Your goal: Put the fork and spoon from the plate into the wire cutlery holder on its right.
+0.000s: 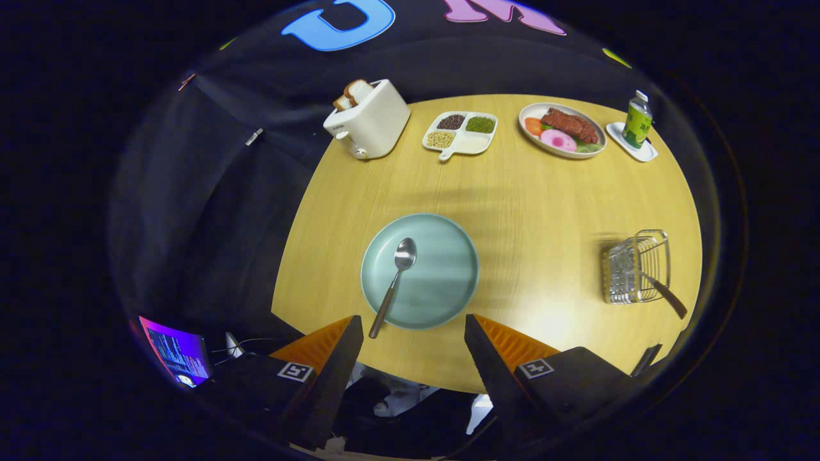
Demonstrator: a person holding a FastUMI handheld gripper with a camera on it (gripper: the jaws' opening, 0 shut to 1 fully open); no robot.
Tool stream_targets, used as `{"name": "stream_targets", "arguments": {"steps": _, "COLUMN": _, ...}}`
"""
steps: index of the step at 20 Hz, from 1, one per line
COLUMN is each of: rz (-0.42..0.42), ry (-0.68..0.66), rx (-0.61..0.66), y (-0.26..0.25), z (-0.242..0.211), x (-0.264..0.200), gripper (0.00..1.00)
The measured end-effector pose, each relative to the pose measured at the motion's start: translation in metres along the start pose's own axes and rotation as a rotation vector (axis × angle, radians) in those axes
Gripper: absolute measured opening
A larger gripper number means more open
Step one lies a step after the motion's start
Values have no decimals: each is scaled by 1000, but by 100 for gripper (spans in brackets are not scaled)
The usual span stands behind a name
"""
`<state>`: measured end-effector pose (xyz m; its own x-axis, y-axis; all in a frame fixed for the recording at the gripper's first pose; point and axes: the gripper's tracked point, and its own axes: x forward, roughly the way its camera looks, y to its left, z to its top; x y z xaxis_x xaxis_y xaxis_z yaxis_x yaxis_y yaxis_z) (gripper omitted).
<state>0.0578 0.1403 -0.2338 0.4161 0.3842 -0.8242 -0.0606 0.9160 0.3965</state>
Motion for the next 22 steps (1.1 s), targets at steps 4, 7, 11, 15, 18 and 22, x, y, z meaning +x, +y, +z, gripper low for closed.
{"name": "stream_targets", "arguments": {"steps": 4, "rz": -48, "ry": 51, "rx": -31, "y": 9, "z": -3, "x": 59, "gripper": 99}}
{"name": "stream_targets", "arguments": {"steps": 7, "rz": -99, "ry": 48, "rx": -35, "y": 11, "z": -1, "x": 92, "gripper": 99}}
{"name": "stream_targets", "arguments": {"steps": 11, "rz": -180, "ry": 38, "rx": -67, "y": 11, "z": -8, "x": 129, "gripper": 99}}
{"name": "stream_targets", "arguments": {"steps": 15, "rz": -271, "ry": 32, "rx": -71, "y": 2, "z": -14, "x": 155, "gripper": 100}}
{"name": "stream_targets", "arguments": {"steps": 18, "rz": -291, "ry": 47, "rx": -77, "y": 5, "z": -21, "x": 167, "gripper": 100}}
{"name": "stream_targets", "arguments": {"steps": 22, "rz": -336, "ry": 58, "rx": -116, "y": 1, "z": -27, "x": 172, "gripper": 83}}
